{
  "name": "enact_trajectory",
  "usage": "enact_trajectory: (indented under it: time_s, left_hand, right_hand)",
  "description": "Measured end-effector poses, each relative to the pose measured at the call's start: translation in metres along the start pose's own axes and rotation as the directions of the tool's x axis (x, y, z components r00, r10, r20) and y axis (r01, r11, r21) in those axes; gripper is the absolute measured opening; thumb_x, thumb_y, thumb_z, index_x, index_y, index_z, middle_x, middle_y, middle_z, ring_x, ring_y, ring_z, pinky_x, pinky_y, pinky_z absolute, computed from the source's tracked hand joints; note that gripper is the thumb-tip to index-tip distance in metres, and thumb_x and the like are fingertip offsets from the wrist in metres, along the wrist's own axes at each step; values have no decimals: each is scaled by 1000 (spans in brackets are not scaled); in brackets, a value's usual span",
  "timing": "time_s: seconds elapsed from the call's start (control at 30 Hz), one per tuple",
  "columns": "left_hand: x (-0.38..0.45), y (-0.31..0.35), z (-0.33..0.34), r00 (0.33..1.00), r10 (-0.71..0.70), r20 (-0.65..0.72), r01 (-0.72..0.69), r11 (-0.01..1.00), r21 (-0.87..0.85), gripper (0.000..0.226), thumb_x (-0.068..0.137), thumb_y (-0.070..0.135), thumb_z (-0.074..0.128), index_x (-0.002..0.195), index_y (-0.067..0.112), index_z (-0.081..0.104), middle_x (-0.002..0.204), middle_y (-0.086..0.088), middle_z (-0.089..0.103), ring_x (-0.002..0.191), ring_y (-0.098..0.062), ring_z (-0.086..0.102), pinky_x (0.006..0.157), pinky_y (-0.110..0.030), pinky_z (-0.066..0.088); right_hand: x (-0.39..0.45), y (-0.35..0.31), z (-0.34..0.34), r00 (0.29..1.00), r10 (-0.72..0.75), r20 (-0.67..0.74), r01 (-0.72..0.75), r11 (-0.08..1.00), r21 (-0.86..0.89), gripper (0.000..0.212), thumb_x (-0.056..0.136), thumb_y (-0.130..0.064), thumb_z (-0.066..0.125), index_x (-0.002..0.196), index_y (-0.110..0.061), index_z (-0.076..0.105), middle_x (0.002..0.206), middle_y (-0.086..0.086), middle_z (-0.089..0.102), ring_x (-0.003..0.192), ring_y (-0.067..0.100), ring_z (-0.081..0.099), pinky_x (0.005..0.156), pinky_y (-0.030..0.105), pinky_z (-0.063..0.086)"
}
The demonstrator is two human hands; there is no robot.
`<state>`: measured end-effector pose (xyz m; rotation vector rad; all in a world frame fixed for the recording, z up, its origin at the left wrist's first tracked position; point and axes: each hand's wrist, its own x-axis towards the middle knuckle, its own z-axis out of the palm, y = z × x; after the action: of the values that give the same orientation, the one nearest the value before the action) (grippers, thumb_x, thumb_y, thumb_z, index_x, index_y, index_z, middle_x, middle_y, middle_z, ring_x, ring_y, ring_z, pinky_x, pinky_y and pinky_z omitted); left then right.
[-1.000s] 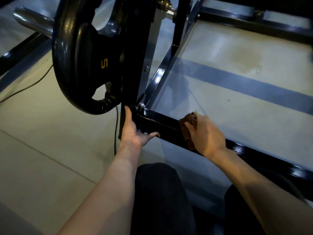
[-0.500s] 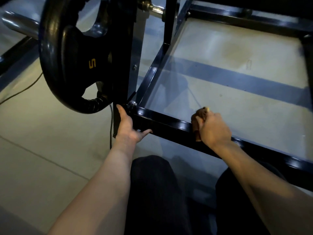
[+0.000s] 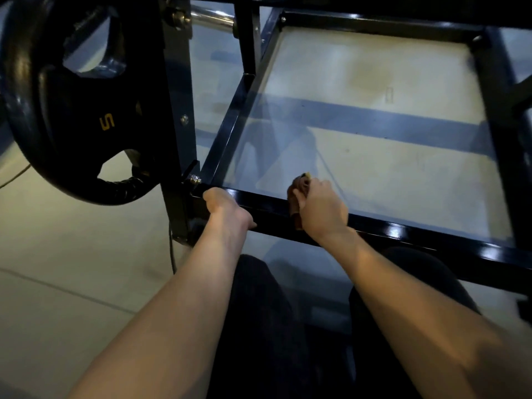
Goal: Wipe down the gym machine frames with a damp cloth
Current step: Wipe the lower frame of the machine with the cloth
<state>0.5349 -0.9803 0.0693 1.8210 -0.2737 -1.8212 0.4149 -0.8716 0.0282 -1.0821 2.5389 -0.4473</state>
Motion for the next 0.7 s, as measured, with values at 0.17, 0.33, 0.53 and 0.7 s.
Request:
enact_trajectory:
  time_s: [0.17, 0.33, 0.53, 0.7]
  left_hand:
    - [-24, -18, 14, 985, -171, 5, 169, 968, -187, 61, 107, 39, 29, 161, 13, 22, 164, -20, 25, 151, -50, 19, 122, -67, 11]
    - [-27, -15, 13, 980, -193, 52, 199, 957, -212, 70, 103, 44, 36, 161, 9, 19, 163, -26, 22, 150, -55, 12, 121, -70, 12]
    - [-27, -22, 17, 986, -167, 20, 168, 962, -217, 72, 103, 46, 37, 162, 11, 16, 165, -26, 16, 151, -55, 8, 123, -67, 13]
    - [-21, -21, 15, 981, -160, 107, 174, 976, -133, 78, 98, 51, 43, 162, 12, 22, 164, -25, 20, 151, -54, 9, 122, -67, 16]
  right_hand:
    - [-17, 34, -19, 998, -48, 41, 53, 987, -150, 44, 107, -51, 44, 135, -17, 52, 128, 12, 55, 111, 38, 63, 82, 46, 48]
    - [1, 41, -22, 995, 97, -9, -98, 994, -47, 42, 109, -44, 45, 128, -7, 53, 125, 19, 54, 111, 44, 60, 82, 46, 44]
    - [-32, 52, -27, 1000, -5, 28, 9, 989, -147, 44, 108, -52, 42, 132, -16, 51, 126, 11, 53, 106, 39, 63, 76, 44, 46]
    - [-14, 51, -28, 994, 97, -43, -99, 994, -49, 38, 108, -41, 47, 128, -9, 53, 125, 17, 53, 109, 43, 61, 82, 47, 46]
